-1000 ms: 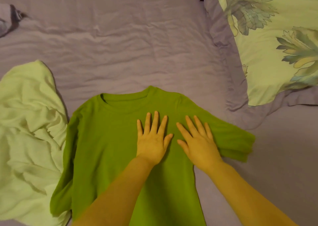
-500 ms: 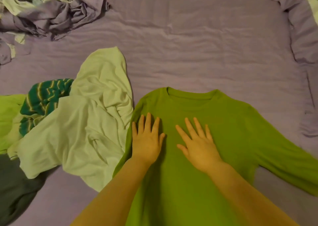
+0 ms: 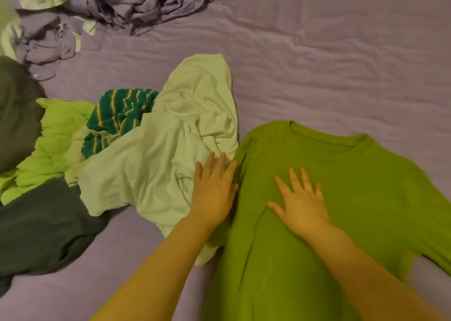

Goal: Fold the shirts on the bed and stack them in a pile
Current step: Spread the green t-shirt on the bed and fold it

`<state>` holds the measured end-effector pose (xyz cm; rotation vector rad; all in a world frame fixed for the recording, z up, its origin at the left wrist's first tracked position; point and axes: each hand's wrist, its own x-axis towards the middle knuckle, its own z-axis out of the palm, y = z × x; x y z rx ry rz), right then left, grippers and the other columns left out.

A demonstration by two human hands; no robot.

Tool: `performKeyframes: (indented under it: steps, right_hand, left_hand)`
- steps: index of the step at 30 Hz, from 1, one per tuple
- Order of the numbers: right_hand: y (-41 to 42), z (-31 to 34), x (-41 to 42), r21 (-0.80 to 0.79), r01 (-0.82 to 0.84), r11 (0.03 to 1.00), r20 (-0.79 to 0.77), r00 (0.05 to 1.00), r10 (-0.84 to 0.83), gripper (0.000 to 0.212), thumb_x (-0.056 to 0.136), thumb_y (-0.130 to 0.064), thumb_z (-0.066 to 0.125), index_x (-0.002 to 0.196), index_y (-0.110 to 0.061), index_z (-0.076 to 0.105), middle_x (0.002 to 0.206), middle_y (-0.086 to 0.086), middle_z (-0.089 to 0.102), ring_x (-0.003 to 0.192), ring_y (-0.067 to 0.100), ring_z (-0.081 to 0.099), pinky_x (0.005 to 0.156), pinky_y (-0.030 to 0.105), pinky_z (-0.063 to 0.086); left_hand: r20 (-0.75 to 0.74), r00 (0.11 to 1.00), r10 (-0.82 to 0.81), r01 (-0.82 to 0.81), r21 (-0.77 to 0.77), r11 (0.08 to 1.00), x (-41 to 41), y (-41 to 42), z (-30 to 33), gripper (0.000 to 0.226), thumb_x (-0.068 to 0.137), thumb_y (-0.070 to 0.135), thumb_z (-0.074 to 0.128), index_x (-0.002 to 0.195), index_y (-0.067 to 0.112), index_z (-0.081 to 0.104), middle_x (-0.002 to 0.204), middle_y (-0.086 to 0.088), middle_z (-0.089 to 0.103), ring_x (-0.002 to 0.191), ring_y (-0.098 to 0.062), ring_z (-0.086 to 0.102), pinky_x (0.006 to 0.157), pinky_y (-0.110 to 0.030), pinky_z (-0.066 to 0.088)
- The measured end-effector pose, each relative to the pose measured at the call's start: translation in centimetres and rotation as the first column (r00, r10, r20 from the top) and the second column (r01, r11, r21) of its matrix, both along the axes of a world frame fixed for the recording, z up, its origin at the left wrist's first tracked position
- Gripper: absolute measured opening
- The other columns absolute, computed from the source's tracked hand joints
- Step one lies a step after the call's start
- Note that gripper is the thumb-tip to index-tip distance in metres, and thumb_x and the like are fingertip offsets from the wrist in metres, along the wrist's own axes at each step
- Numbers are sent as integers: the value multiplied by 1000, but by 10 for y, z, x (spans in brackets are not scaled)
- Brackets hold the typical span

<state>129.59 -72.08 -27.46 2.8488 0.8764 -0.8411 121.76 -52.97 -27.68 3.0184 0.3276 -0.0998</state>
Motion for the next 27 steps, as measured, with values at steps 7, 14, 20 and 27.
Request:
performKeyframes:
  steps: [7, 14, 20, 27]
  right_hand:
    - [63, 17, -10, 204, -232, 951, 85, 972, 219, 85, 70, -77, 2, 145, -40, -13, 158, 2, -14, 144, 28, -17, 115, 50, -5]
    - [123, 9, -7, 163, -433, 886, 173, 897, 407, 89, 81, -79, 23, 142, -36, -24, 153, 10, -28, 139, 31, -28, 113, 54, -15]
    - [167, -14, -3, 86, -471, 878, 122, 879, 460, 108, 68, -87, 31, 136, -35, -34, 137, 9, -43, 138, 36, -29, 113, 57, -12]
    - [198, -32, 0, 55, -397, 916, 104, 915, 390, 112, 37, -96, -11, 125, -37, -47, 141, 10, -43, 139, 34, -28, 111, 58, -13]
  left_hand:
    - [48, 992, 113, -119, 153, 981, -38, 43, 3, 58, 91, 55, 31, 140, 25, 43, 150, -15, 34, 138, -42, 26, 109, -61, 12]
    - [22, 991, 134, -135, 210, 968, -60, 75, -2, 70, 87, 67, 25, 146, 29, 31, 155, -16, 21, 142, -40, 13, 107, -67, 9]
    - [-15, 996, 92, -87, 203, 975, -59, 114, -23, 78, 83, 78, 15, 149, 35, 20, 158, -11, 10, 144, -40, 5, 105, -70, 6]
    - [12, 999, 50, -51, 151, 987, -43, 152, -49, 83, 80, 82, 19, 150, 37, 12, 159, -10, 7, 145, -39, 1, 107, -70, 4]
